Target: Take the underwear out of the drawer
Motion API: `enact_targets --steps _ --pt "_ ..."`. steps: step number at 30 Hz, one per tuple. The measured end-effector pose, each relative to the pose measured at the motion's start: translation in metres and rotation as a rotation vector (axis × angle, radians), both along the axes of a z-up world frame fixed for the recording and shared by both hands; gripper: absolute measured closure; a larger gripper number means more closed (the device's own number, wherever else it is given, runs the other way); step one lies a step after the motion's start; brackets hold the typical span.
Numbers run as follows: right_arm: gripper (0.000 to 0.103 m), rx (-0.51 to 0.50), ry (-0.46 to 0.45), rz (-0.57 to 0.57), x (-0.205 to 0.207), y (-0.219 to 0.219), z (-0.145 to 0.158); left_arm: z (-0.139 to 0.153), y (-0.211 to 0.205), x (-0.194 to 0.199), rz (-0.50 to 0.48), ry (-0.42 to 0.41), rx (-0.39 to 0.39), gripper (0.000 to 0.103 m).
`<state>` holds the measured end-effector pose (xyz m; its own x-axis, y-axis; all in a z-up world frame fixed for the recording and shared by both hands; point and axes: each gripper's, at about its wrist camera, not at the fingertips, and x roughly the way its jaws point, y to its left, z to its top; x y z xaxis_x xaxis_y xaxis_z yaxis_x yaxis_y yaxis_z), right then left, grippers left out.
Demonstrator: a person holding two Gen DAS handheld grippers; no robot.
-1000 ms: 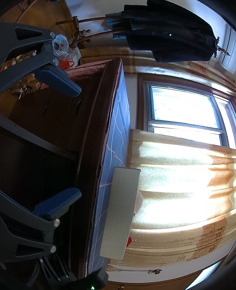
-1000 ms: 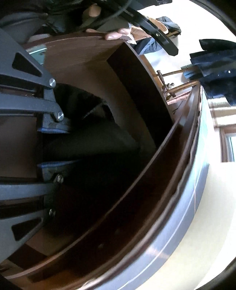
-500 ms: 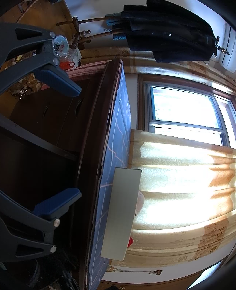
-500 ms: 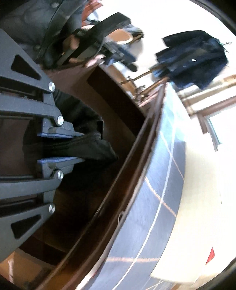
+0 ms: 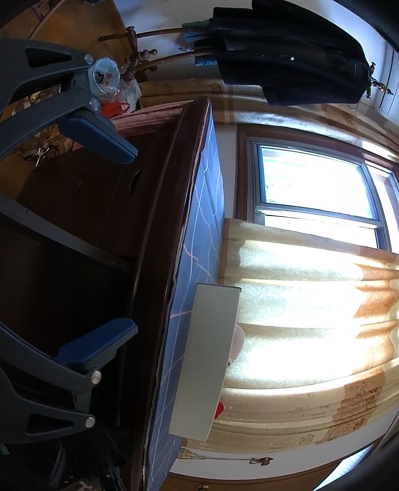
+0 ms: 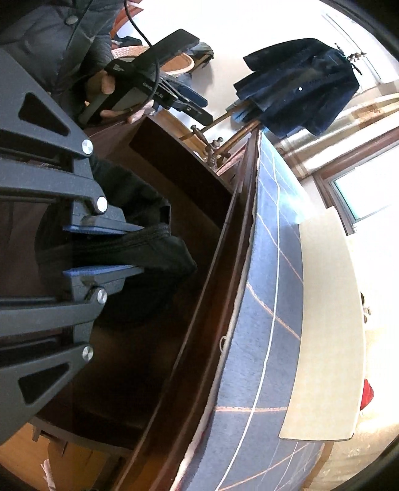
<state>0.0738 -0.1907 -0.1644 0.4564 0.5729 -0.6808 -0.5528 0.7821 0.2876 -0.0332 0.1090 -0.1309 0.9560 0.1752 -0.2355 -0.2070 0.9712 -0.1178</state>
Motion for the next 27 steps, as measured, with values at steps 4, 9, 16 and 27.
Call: enact_targets --steps 4,9,16,27 --pt "0.087 0.03 0.001 -0.015 0.001 -0.003 0.003 0.0 0.0 0.001 0.0 0.0 0.0 0.0" --pt "0.087 -0.016 0.004 -0.033 0.002 -0.003 0.0 0.0 0.0 0.001 0.0 0.001 -0.001 0.0" --pt "0.087 -0.06 0.049 0.017 -0.008 0.009 -0.016 0.0 0.0 0.0 0.001 0.0 0.002 0.0" --pt "0.091 0.114 0.137 -0.107 -0.019 -0.042 -0.001 0.001 0.001 0.002 -0.001 0.001 -0.01 0.0"
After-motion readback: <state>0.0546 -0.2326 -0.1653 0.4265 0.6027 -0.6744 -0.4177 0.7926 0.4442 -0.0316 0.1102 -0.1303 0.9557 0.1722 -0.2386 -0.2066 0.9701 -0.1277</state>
